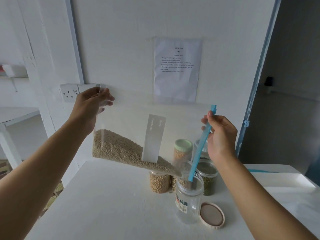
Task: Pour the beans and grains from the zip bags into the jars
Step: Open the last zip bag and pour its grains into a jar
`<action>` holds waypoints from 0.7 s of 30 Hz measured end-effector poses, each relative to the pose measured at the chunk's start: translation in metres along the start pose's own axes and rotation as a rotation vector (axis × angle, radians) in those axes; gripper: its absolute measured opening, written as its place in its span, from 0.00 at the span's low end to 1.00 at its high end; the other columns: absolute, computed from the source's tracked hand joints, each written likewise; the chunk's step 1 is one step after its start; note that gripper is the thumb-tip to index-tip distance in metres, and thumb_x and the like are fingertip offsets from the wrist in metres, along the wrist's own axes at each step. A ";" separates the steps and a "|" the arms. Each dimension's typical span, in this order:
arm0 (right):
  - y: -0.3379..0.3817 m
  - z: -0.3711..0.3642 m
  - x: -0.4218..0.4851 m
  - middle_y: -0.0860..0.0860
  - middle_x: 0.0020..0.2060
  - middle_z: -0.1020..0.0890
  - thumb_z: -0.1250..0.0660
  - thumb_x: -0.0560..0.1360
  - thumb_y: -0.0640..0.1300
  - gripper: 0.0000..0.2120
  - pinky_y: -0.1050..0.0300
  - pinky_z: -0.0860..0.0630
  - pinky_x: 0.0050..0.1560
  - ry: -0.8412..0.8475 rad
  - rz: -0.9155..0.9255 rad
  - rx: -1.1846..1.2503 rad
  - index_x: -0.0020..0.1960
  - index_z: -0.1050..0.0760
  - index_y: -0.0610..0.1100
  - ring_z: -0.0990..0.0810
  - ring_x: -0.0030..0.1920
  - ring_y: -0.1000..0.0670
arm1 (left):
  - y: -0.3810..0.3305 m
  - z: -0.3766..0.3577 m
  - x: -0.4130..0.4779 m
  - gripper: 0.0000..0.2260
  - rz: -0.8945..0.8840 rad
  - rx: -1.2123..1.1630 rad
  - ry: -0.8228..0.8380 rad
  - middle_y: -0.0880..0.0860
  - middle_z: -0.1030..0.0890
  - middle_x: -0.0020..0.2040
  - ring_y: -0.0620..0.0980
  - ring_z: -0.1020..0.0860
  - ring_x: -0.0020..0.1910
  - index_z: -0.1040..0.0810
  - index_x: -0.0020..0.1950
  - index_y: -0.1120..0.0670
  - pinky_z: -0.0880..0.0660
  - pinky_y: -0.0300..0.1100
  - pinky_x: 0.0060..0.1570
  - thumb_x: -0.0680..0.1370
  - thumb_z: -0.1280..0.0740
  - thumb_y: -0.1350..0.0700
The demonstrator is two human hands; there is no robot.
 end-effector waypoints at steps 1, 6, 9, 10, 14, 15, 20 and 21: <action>-0.001 0.001 0.000 0.51 0.40 0.14 0.28 0.77 0.44 0.05 0.52 0.20 0.52 -0.003 -0.005 0.004 0.45 0.18 0.43 0.15 0.46 0.51 | -0.001 -0.001 0.001 0.10 -0.002 0.000 0.000 0.45 0.16 0.41 0.48 0.19 0.48 0.20 0.42 0.53 0.32 0.57 0.67 0.82 0.33 0.52; -0.005 0.004 0.002 0.51 0.39 0.14 0.28 0.77 0.43 0.04 0.52 0.22 0.51 -0.011 -0.025 0.029 0.45 0.18 0.43 0.15 0.45 0.51 | -0.001 -0.005 0.003 0.10 -0.006 0.005 0.006 0.46 0.16 0.41 0.48 0.19 0.48 0.20 0.42 0.53 0.32 0.57 0.67 0.82 0.33 0.53; -0.006 0.006 0.003 0.51 0.39 0.15 0.27 0.77 0.43 0.04 0.53 0.22 0.50 -0.017 -0.027 0.038 0.44 0.18 0.43 0.15 0.45 0.51 | -0.001 -0.007 0.004 0.10 -0.008 0.003 0.012 0.45 0.16 0.40 0.48 0.20 0.47 0.21 0.41 0.53 0.32 0.57 0.67 0.82 0.33 0.54; -0.006 0.008 0.002 0.51 0.38 0.15 0.27 0.77 0.42 0.04 0.53 0.21 0.49 -0.024 -0.029 0.043 0.44 0.18 0.42 0.15 0.44 0.51 | -0.002 -0.008 0.004 0.10 -0.010 -0.001 0.012 0.45 0.16 0.40 0.48 0.20 0.47 0.21 0.41 0.53 0.33 0.57 0.67 0.82 0.33 0.54; -0.010 0.013 0.001 0.51 0.37 0.15 0.27 0.77 0.43 0.05 0.51 0.22 0.49 -0.039 -0.035 0.048 0.42 0.18 0.43 0.16 0.44 0.51 | -0.003 -0.013 0.005 0.10 -0.016 0.001 0.029 0.46 0.16 0.40 0.48 0.21 0.46 0.22 0.41 0.53 0.33 0.55 0.67 0.82 0.33 0.54; -0.010 0.013 0.001 0.51 0.38 0.15 0.27 0.77 0.43 0.05 0.51 0.22 0.49 -0.037 -0.038 0.049 0.42 0.18 0.43 0.16 0.44 0.50 | -0.003 -0.014 0.005 0.10 -0.016 0.003 0.032 0.46 0.16 0.40 0.48 0.21 0.45 0.22 0.42 0.53 0.33 0.55 0.67 0.82 0.32 0.54; -0.008 0.013 -0.002 0.51 0.37 0.15 0.27 0.77 0.43 0.05 0.52 0.21 0.49 -0.023 -0.035 0.030 0.42 0.19 0.44 0.16 0.44 0.51 | -0.002 -0.015 0.006 0.09 -0.013 -0.005 0.031 0.46 0.16 0.39 0.48 0.20 0.45 0.21 0.42 0.53 0.33 0.56 0.68 0.82 0.32 0.54; -0.009 0.014 -0.002 0.51 0.37 0.15 0.27 0.77 0.43 0.05 0.52 0.21 0.49 -0.025 -0.033 0.029 0.42 0.19 0.43 0.16 0.44 0.51 | -0.002 -0.015 0.006 0.09 -0.015 -0.006 0.033 0.46 0.16 0.39 0.48 0.20 0.45 0.21 0.42 0.53 0.33 0.56 0.68 0.82 0.32 0.54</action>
Point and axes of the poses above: each hand's wrist, its own x-axis towards the middle knuckle, its own z-axis out of the back of the hand, y = z × x, the point moved 7 cm from there along x, towards the middle knuckle
